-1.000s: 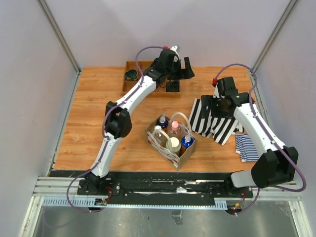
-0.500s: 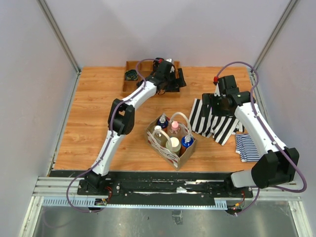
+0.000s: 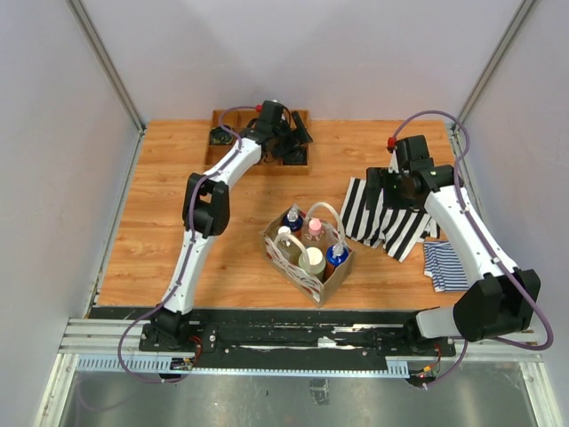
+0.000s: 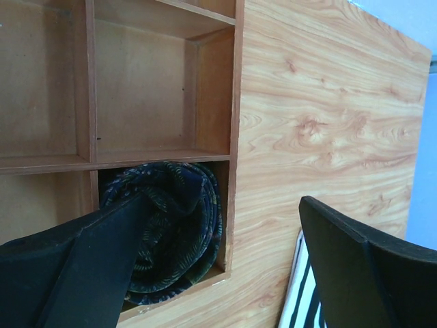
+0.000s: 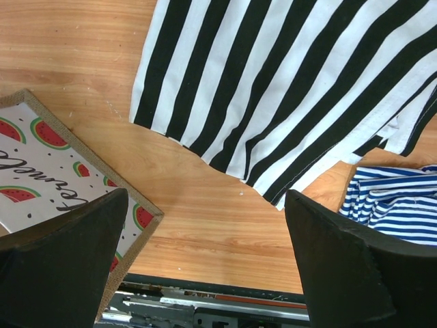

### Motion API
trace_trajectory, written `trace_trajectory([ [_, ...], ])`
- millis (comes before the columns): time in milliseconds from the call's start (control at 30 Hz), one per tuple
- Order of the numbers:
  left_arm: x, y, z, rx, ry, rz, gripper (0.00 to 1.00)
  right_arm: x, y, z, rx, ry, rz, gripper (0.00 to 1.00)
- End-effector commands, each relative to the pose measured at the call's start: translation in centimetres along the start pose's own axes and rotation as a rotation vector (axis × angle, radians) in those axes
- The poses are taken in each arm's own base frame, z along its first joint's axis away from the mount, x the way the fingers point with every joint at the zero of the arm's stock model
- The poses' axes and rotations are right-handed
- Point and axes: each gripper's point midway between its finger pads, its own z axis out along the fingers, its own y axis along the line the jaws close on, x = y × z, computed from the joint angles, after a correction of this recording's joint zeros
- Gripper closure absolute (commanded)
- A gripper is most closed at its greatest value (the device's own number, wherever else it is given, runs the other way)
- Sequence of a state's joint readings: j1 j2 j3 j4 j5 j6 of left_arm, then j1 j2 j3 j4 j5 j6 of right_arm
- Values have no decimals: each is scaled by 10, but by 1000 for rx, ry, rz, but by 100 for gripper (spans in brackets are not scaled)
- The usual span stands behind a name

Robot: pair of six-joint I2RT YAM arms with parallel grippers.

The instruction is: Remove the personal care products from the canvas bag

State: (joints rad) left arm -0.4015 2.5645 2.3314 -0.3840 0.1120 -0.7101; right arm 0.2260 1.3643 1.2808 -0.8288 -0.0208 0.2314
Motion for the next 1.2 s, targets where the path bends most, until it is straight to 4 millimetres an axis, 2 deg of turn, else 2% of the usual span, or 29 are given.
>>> trace_trajectory([
  [0,7,142,7,-371,37,-81,0,1,-12,-8,32,-11,17,2],
  [233,-15,213,-32,-492,-17,-246,0,5,-13,-3,35,4,19,2],
  [433,-50,239,-77,-606,-130,-274,0,22,-25,23,75,102,70,2],
  [567,-69,237,-103,-651,-195,-252,0,36,-33,46,93,191,116,2],
  [667,-79,212,-116,-583,-224,-241,0,46,-36,63,104,247,144,2],
  [833,-79,144,-126,-385,-202,-196,0,59,-40,93,105,325,203,2],
  [1000,-59,82,-137,-247,-145,-127,0,58,-40,117,99,345,215,2],
  [1167,-35,22,-154,-112,-112,-39,0,44,-37,139,86,346,222,1],
])
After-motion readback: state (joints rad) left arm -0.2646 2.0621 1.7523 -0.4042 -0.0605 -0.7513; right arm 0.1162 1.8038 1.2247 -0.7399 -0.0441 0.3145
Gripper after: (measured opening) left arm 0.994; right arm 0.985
